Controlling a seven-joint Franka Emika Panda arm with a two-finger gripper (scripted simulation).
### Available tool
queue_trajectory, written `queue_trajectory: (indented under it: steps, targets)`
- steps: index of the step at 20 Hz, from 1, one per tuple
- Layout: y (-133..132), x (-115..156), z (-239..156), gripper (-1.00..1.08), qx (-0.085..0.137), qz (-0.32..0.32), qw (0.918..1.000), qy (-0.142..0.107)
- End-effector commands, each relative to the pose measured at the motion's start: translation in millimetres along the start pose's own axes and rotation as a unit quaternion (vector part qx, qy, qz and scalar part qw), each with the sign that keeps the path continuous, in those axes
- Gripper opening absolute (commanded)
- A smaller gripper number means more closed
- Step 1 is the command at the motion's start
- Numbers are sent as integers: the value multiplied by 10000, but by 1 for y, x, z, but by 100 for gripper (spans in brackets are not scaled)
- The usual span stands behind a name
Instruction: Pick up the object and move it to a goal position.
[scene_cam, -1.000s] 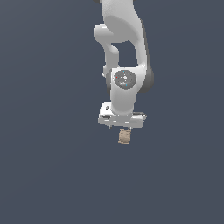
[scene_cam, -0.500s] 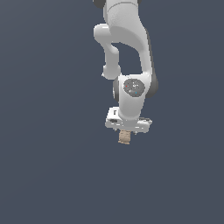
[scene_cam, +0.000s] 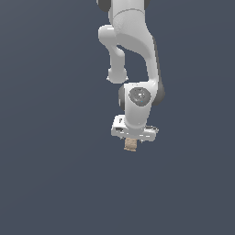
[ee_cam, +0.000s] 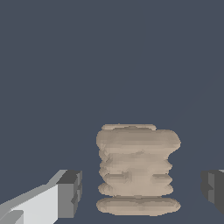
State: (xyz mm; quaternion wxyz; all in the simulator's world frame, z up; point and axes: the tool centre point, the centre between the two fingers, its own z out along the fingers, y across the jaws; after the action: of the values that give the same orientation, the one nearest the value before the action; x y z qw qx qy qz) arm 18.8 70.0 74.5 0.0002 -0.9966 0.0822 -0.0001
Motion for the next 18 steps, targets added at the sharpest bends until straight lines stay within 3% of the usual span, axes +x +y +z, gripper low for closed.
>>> queue_trajectory:
  steps: [1, 9, 10, 18]
  targets:
    - [0, -1, 14, 100, -2, 5, 10000, -4]
    - [0, 0, 34, 100, -2, 11, 10000, -1]
    - [0, 0, 34, -100, -2, 11, 10000, -1]
    - [0, 0, 34, -100, -2, 11, 10000, -1]
